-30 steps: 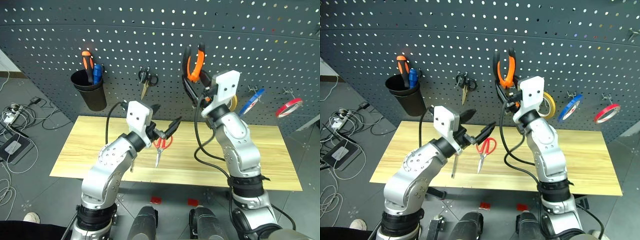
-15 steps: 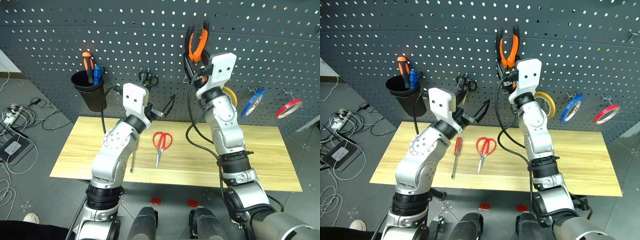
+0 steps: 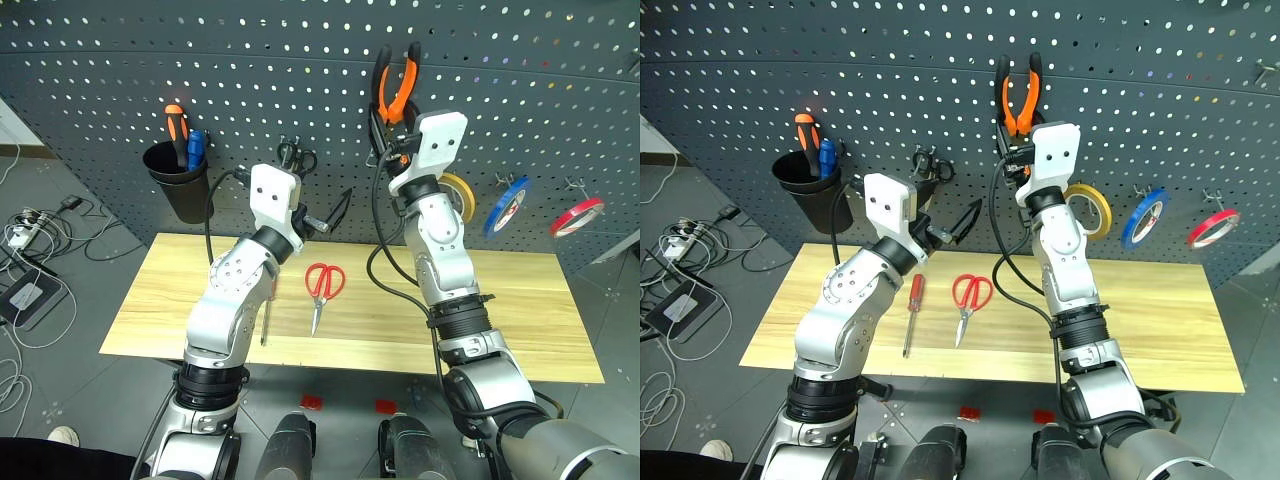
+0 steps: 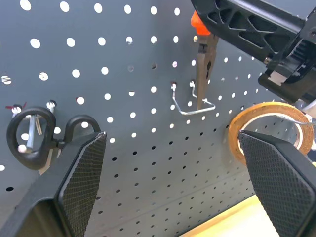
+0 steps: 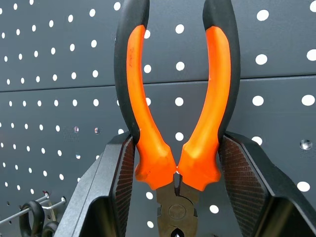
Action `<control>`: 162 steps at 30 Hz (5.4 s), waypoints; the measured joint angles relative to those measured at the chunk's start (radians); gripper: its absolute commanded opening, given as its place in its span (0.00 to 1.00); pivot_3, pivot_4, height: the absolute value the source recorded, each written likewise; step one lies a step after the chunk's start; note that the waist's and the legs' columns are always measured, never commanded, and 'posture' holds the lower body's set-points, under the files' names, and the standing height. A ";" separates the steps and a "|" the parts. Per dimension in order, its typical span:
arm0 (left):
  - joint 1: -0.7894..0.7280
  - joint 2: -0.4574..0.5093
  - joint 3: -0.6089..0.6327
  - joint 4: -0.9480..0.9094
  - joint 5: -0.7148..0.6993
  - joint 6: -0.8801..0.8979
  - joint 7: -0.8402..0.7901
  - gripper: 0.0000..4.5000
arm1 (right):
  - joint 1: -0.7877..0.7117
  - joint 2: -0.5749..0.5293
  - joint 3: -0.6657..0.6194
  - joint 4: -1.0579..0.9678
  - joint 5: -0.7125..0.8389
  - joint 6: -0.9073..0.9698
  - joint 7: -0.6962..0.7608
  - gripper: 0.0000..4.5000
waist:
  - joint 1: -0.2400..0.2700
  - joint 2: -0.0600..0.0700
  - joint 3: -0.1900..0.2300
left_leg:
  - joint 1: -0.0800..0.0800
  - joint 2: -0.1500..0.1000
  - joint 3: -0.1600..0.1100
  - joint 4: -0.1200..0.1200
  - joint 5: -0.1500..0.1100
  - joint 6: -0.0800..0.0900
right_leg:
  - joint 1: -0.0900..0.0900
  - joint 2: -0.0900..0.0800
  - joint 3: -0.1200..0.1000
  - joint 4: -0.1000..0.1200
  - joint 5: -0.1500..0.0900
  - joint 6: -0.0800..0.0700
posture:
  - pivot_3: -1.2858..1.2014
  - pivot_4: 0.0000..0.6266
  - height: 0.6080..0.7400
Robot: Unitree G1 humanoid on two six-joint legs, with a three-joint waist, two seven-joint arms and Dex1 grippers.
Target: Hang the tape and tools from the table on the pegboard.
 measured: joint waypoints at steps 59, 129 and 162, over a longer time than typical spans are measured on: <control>-0.022 0.003 0.000 0.011 0.003 0.002 -0.001 1.00 | -0.021 0.014 -0.015 0.072 -0.018 -0.011 -0.086 0.52 | 0.020 0.000 0.001 | 0.002 0.000 0.001 -0.001 0.000 0.000 | 0.000 0.000 0.002 0.000 0.000 0.000 | 0.63 0.31 1.00; 0.203 -0.047 -0.136 0.182 0.241 0.341 0.192 1.00 | 0.695 -0.451 0.232 -0.652 0.159 0.360 0.707 0.99 | -0.010 -0.004 0.161 | 0.012 0.001 -0.004 0.000 -0.006 0.011 | 0.014 0.000 0.002 -0.002 0.000 0.000 | 0.56 0.70 1.00; 0.137 -0.060 -0.158 0.235 0.295 0.331 0.194 0.07 | 0.650 -0.406 0.234 -0.529 0.108 0.346 0.629 1.00 | -0.010 -0.003 0.216 | 0.012 0.003 -0.004 -0.001 -0.005 0.009 | 0.013 0.000 0.002 -0.002 0.000 0.001 | 0.56 0.70 1.00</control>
